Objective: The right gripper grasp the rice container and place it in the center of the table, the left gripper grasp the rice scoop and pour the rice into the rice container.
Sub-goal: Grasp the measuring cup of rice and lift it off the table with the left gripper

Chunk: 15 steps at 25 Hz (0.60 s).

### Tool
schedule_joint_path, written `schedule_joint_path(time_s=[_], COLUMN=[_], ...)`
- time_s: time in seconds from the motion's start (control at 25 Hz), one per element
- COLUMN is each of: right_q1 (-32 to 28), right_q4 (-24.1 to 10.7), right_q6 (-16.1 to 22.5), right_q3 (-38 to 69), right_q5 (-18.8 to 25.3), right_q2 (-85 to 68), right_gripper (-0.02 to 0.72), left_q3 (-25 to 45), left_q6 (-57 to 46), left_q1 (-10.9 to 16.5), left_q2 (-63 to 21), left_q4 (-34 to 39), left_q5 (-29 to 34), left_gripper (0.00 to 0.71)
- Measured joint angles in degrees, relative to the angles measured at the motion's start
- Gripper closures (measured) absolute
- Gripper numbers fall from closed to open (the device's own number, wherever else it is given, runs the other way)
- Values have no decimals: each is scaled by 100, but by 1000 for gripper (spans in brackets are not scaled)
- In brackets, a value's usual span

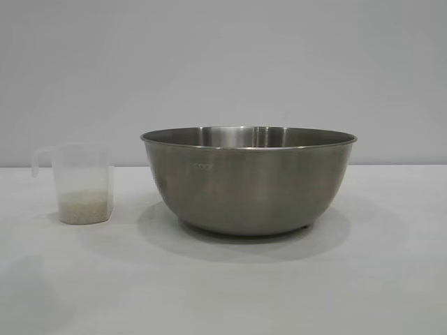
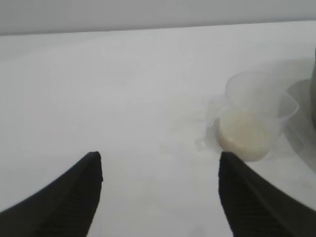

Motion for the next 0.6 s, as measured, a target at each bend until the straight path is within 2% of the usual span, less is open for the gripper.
schedule_joint_path(time_s=[0.08, 0.2, 0.56, 0.6], right_q1=[0, 0, 0, 0], right_q4=[0, 0, 0, 0], right_q6=[0, 0, 0, 0], right_q3=[0, 0, 0, 0], right_q5=[0, 0, 0, 0], right_q2=[0, 0, 0, 0], right_gripper=[126, 126, 126, 126], left_q3=[-162, -407, -936, -961], left_q6=[-175, -188, -158, -158], left_q1=[0, 0, 0, 0], left_q2=[592, 1017, 1145, 1156], left_q4=[21, 196, 240, 240], left_q5=[-38, -39, -61, -61], left_gripper=[272, 272, 272, 326])
